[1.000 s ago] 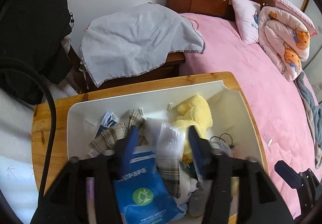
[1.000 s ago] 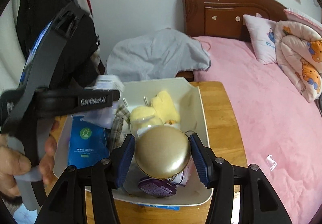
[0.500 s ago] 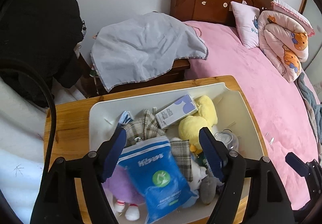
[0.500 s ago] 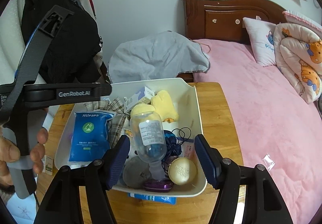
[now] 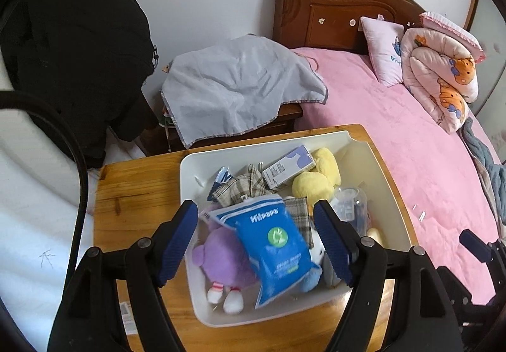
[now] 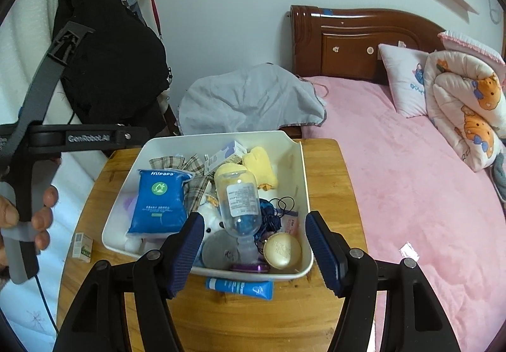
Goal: Organize objects
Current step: 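Withdraw both tools from the tray toward the remaining table items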
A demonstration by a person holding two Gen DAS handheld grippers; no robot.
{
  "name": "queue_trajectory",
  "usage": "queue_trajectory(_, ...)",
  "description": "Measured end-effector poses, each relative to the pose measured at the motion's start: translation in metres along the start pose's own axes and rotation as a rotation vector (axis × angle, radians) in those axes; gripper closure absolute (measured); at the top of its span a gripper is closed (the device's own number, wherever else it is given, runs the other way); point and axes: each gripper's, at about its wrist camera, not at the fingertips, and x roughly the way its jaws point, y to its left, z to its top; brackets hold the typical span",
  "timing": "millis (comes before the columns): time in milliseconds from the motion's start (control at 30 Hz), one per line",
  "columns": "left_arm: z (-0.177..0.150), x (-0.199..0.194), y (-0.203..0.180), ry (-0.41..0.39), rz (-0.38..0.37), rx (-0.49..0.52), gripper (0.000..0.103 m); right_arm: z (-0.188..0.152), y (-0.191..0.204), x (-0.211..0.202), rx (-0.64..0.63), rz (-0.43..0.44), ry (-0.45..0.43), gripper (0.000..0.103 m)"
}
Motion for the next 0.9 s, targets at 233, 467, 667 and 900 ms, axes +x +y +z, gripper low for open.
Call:
queue_trajectory(233, -0.015, -0.032, 0.007, -0.031, 0.002, 0.026, 0.024, -0.012, 0.004, -0.028, -0.024, -0.02, -0.032, 0.035)
queue_trajectory(467, -0.03, -0.058, 0.015, -0.053, 0.005, 0.045, 0.024, -0.022, 0.014, -0.054, -0.073, -0.048, -0.062, 0.035)
queue_trajectory(667, -0.048, -0.076, 0.025, -0.069, 0.01, 0.055, 0.024, -0.03, 0.025, -0.073, -0.111, -0.052, -0.088, 0.035)
queue_trajectory(900, -0.079, -0.083, 0.059, -0.076, 0.017, 0.033, 0.023, -0.045, 0.043, -0.081, -0.212, -0.083, -0.113, 0.035)
